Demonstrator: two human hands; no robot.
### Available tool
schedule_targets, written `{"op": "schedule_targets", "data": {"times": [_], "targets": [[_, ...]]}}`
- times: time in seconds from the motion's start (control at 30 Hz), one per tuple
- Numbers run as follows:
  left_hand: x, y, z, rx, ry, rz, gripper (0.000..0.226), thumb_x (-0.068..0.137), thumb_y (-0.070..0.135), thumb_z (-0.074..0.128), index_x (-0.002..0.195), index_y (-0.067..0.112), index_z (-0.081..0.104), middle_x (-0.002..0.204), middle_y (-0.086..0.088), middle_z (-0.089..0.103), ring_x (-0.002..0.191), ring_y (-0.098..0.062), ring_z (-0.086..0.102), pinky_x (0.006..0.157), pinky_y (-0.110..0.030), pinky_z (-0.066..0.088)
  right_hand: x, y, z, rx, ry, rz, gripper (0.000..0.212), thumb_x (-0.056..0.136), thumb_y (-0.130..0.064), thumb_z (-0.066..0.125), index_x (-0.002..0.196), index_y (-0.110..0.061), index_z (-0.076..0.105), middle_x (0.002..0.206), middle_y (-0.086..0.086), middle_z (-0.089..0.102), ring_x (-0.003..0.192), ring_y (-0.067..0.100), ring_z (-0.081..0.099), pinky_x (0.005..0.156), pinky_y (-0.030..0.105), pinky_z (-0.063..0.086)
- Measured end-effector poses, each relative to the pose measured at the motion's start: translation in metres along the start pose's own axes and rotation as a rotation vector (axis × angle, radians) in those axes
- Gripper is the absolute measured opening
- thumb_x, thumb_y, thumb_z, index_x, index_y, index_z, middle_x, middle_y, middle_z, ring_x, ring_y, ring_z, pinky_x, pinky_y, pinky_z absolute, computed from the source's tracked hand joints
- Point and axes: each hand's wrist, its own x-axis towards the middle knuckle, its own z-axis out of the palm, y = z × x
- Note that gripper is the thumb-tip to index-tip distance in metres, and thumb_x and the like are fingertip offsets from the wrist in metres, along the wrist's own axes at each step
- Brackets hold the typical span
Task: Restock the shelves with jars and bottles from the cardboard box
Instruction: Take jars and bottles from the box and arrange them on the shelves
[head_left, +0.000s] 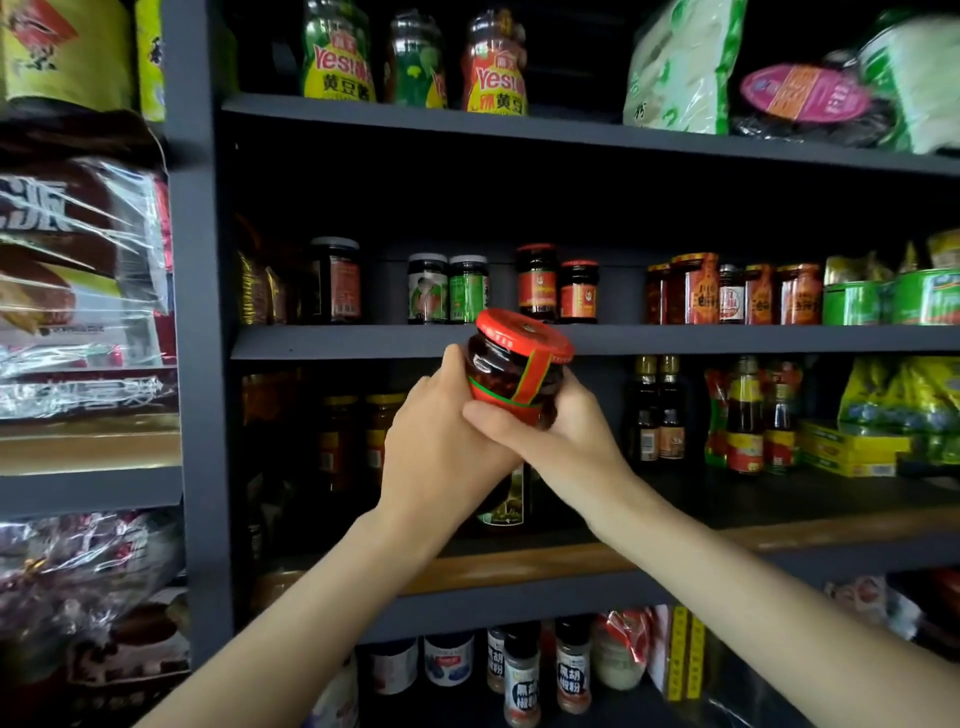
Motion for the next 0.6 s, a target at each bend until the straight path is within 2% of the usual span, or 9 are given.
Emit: {"op": "schedule_targets", "data": {"times": [0.07,0.13,0.23,0.3,0.33,0.4,0.47,0.53,0.6], "targets": [[0.005,0.002,-0.008,-0.019,-0.063,-0.017,0.049,0.067,0.037,0.075,0.104,0.021,0.048,0.088,0.009,0.065,0.082,-0.009,0.062,0.070,-0.025,0.051,0.006,-0.007,0.000,-0.052,0.090,-0.001,0.035,0.064,-0.035,0.080,0.094,-0.034,0.060,0.094,-0.012,0.068,0.090,-0.002,0.063,0.077,0.015,0.048],[0.012,0.001,-0.019,-0.112,-0.237,-0.049,0.055,0.068,0.036,0.077,0.113,0.023,0.048,0.096,0.009,0.064,0.087,-0.005,0.062,0.074,-0.020,0.052,0.009,-0.015,-0.001,-0.027,0.105,0.011,0.028,0.066,-0.035,0.079,0.087,-0.032,0.062,0.093,-0.010,0.068,0.090,0.004,0.063,0.076,0.018,0.049],[0.021,-0.006,-0.043,-0.510,-0.619,-0.274,0.063,0.065,0.035,0.080,0.120,0.024,0.049,0.107,0.003,0.067,0.098,-0.011,0.065,0.086,-0.024,0.052,0.021,-0.027,-0.006,0.146,0.113,0.068,0.023,0.072,-0.038,0.075,0.086,-0.026,0.063,0.085,-0.007,0.070,0.085,0.011,0.066,0.071,0.023,0.050],[0.022,-0.008,-0.050,-0.762,-0.720,-0.388,0.068,0.060,0.040,0.081,0.119,0.018,0.054,0.109,-0.003,0.070,0.103,-0.017,0.066,0.093,-0.031,0.051,0.032,-0.037,-0.010,0.266,0.116,0.098,0.034,0.066,-0.046,0.066,0.091,-0.023,0.062,0.076,-0.007,0.071,0.075,0.012,0.069,0.067,0.025,0.052],[0.022,-0.006,-0.050,-0.782,-0.696,-0.370,0.065,0.060,0.040,0.081,0.116,0.017,0.057,0.108,-0.004,0.071,0.103,-0.018,0.066,0.092,-0.032,0.052,0.038,-0.042,-0.011,0.310,0.104,0.113,0.040,0.065,-0.048,0.063,0.095,-0.021,0.061,0.075,-0.006,0.071,0.072,0.012,0.069,0.065,0.026,0.053],[0.027,0.003,-0.046,-0.707,-0.535,-0.308,0.054,0.062,0.039,0.082,0.108,0.015,0.064,0.103,-0.003,0.072,0.101,-0.017,0.067,0.090,-0.032,0.053,0.047,-0.054,-0.011,0.330,0.086,0.166,0.047,0.071,-0.051,0.063,0.104,-0.017,0.060,0.082,0.001,0.071,0.073,0.015,0.069,0.065,0.027,0.053],[0.035,0.013,-0.043,-0.569,-0.343,-0.250,0.053,0.059,0.044,0.081,0.102,0.015,0.068,0.097,-0.001,0.073,0.095,-0.017,0.068,0.089,-0.037,0.054,0.058,-0.064,-0.011,0.258,0.105,0.195,0.042,0.082,-0.048,0.060,0.110,-0.016,0.058,0.090,0.003,0.070,0.080,0.017,0.069,0.071,0.030,0.054],[0.046,0.020,-0.040,-0.275,-0.145,-0.139,0.053,0.061,0.052,0.078,0.100,0.017,0.069,0.091,0.002,0.073,0.088,-0.013,0.068,0.085,-0.036,0.055,0.067,-0.070,-0.010,0.100,0.117,0.158,0.043,0.082,-0.045,0.063,0.113,-0.016,0.057,0.100,0.003,0.068,0.094,0.018,0.066,0.085,0.034,0.052],[0.055,0.026,-0.036,0.096,0.050,-0.011,0.056,0.066,0.057,0.073,0.105,0.018,0.064,0.094,0.004,0.070,0.088,-0.013,0.065,0.079,-0.029,0.051,0.072,-0.075,-0.011,-0.011,0.099,0.120,0.049,0.076,-0.042,0.071,0.115,-0.017,0.056,0.103,0.002,0.067,0.097,0.016,0.065,0.086,0.032,0.051]]}}
